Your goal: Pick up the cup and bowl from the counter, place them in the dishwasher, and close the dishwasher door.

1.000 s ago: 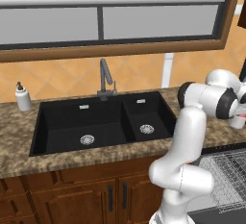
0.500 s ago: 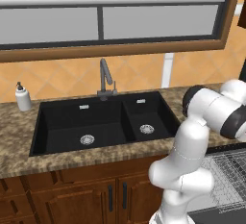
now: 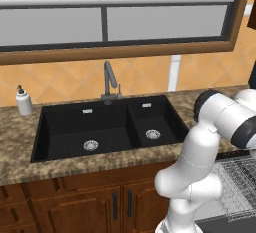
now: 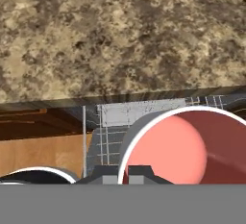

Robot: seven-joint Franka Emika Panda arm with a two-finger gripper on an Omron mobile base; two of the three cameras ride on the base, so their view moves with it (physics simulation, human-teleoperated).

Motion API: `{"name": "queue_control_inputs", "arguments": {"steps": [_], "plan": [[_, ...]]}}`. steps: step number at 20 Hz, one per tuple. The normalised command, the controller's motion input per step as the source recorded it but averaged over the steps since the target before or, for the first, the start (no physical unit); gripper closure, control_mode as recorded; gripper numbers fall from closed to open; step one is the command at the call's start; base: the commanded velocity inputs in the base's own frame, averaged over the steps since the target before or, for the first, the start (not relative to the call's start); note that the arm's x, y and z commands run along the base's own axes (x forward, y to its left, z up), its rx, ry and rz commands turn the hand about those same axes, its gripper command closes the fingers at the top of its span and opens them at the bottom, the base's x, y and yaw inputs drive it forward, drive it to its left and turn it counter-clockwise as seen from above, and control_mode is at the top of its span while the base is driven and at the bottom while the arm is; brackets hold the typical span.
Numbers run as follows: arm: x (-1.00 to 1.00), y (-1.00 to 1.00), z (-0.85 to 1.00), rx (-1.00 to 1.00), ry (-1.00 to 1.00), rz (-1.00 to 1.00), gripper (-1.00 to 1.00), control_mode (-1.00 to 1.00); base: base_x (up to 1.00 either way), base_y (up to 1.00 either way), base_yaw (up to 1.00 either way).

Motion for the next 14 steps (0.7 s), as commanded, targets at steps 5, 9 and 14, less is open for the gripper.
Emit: {"name": "queue_control_inputs", "arguments": {"steps": [5, 9, 14], "plan": [[-0.08, -0.42, -0.68, 0.08, -0.01, -0.12, 1.0, -1.0, 0.0, 0.0, 0.0], [-0.34, -0.58, 0.11, 0.25, -0.17, -0.02, 1.0, -1.0, 0.0, 0.0, 0.0], [-0.03, -0.53, 0.41, 0.22, -0.13, 0.0, 1.0, -1.0, 0.0, 0.0, 0.0]]}}
